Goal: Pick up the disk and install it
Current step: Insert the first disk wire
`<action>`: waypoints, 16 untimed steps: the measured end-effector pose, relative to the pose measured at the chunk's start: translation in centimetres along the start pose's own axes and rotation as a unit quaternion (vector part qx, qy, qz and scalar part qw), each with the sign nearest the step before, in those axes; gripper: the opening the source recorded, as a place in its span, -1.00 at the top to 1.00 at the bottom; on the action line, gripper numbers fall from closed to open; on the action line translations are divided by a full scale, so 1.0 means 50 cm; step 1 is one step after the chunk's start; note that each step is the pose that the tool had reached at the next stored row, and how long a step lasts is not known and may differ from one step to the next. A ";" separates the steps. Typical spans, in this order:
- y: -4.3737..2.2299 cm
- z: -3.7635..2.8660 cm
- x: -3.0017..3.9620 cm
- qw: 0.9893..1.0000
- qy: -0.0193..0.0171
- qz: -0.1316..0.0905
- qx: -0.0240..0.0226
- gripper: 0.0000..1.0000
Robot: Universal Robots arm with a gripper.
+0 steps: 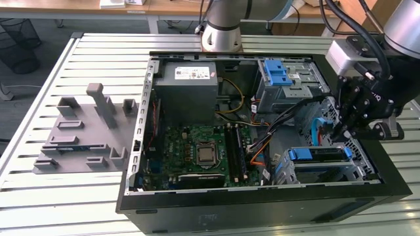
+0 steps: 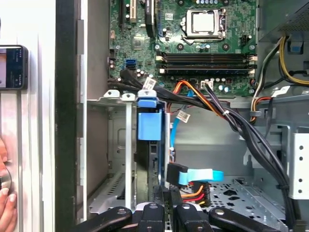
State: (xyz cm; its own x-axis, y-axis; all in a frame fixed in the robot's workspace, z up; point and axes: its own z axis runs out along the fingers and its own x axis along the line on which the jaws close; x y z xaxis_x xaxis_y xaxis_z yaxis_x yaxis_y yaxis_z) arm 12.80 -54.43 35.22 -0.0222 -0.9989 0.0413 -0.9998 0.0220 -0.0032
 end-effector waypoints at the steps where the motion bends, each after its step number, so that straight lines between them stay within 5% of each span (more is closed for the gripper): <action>1: 0.000 0.000 0.004 1.000 0.000 0.000 0.000 0.67; 16: 0.001 0.003 0.011 1.000 0.000 0.000 -0.002 0.67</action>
State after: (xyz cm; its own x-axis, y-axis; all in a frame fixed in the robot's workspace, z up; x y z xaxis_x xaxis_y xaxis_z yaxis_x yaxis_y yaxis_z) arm 12.72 -54.99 35.11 -0.0225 -0.9989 0.0415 -0.9997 0.0226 0.0007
